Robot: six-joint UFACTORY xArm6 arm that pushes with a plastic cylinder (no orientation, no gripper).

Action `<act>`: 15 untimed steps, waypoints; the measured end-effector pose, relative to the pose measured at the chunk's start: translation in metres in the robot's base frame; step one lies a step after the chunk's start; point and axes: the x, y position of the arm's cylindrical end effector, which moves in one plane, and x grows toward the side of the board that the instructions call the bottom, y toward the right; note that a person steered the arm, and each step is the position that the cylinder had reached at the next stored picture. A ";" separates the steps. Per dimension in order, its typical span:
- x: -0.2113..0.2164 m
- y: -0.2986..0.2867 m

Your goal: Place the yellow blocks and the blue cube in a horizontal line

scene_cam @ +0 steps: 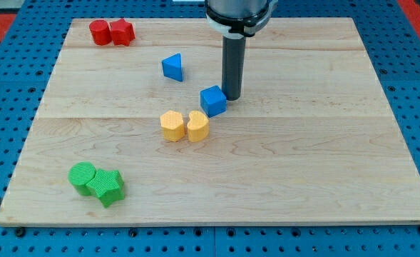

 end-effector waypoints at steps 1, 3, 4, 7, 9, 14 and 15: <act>0.026 0.091; 0.095 -0.012; 0.100 -0.060; 0.065 -0.149; 0.113 -0.129; 0.086 -0.066; 0.066 -0.034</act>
